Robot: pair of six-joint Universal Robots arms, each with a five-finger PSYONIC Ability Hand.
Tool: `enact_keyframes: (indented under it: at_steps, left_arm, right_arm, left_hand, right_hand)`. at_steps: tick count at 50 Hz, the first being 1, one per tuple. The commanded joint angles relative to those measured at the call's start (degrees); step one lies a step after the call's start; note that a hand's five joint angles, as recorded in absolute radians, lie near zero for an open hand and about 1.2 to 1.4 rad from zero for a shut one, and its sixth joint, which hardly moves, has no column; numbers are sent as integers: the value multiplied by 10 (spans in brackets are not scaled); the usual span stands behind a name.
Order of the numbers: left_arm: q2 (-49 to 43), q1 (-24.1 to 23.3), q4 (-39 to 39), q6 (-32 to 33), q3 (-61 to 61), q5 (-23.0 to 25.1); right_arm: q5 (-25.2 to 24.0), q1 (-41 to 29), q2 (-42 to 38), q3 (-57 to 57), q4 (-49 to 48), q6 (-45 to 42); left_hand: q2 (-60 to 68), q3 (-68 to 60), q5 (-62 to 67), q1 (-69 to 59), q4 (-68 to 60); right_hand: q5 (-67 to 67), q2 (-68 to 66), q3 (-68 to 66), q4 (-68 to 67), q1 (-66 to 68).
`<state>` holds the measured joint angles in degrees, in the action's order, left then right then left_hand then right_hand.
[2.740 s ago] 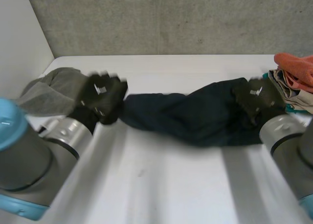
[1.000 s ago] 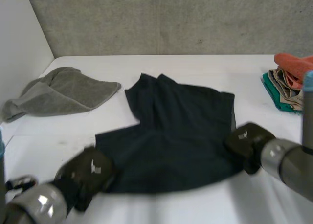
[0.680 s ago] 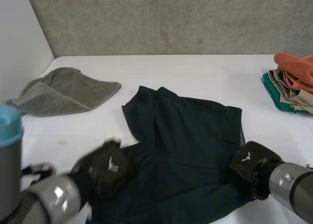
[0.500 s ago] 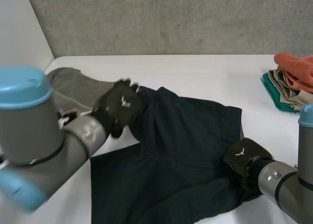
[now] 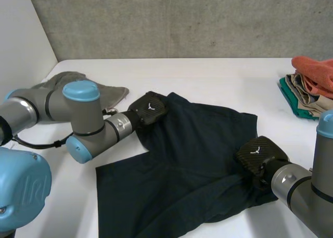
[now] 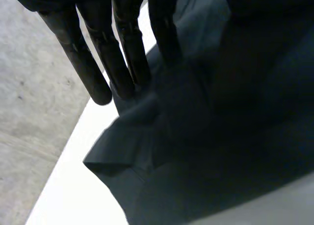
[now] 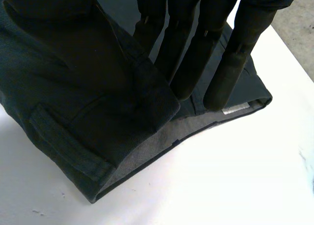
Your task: Fold the laundry.
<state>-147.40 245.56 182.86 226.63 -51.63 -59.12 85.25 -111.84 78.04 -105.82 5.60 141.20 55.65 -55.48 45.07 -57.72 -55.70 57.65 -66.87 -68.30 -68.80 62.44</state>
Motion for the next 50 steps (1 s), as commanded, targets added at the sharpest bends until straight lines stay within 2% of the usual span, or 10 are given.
enact_keyframes:
  at_steps: [1,4,12,21,27,31,32,33,40,50]
  left_arm:
    - [9,-10,-6,-7,-3,-67]
    - [54,-11,-1,-24,-21,-133]
    - [137,-11,-1,-39,-123,-211]
    - [168,-5,-30,-36,-206,-317]
    - [166,-3,-39,-40,-211,-322]
    - [163,-3,-39,-39,-201,-326]
    - [164,-4,-39,-40,-197,-328]
    - [166,-6,-39,-41,-194,-328]
    - [262,-5,-40,-83,-218,-331]
    - [457,-20,-91,-300,-392,-322]
  right_arm:
    - [1,3,1,1,-6,0]
    - [1,0,1,1,-8,0]
    - [1,-5,1,3,-9,13]
    - [-4,-5,1,23,-6,80]
    - [-4,-10,-1,24,-8,90]
    - [-4,-27,-9,30,-9,101]
    - [-4,-29,-10,32,-9,106]
    - [-4,-29,-11,34,-9,111]
    - [-4,-23,-20,54,-30,193]
    - [-4,-13,-55,88,-51,272]
  left_hand:
    - [243,-245,249,-223,-243]
    - [243,-245,249,-223,-243]
    - [243,-245,249,-223,-243]
    - [243,-245,249,-223,-243]
    - [243,-245,249,-223,-243]
    - [-159,157,-153,180,160]
    - [-308,306,-302,329,309]
    - [-363,361,-357,384,363]
    - [-372,370,-366,393,373]
    - [-355,353,-349,376,356]
  right_hand:
    - [124,-131,-117,-112,176]
    - [124,-131,-117,-112,176]
    - [124,-131,-117,-112,176]
    - [124,-131,-117,-112,176]
    - [124,-131,-117,-112,176]
    - [124,-131,-117,-112,176]
    - [124,-131,-117,-112,176]
    - [124,-131,-117,-112,176]
    - [124,-131,-117,-112,176]
    - [124,-131,-117,-112,176]
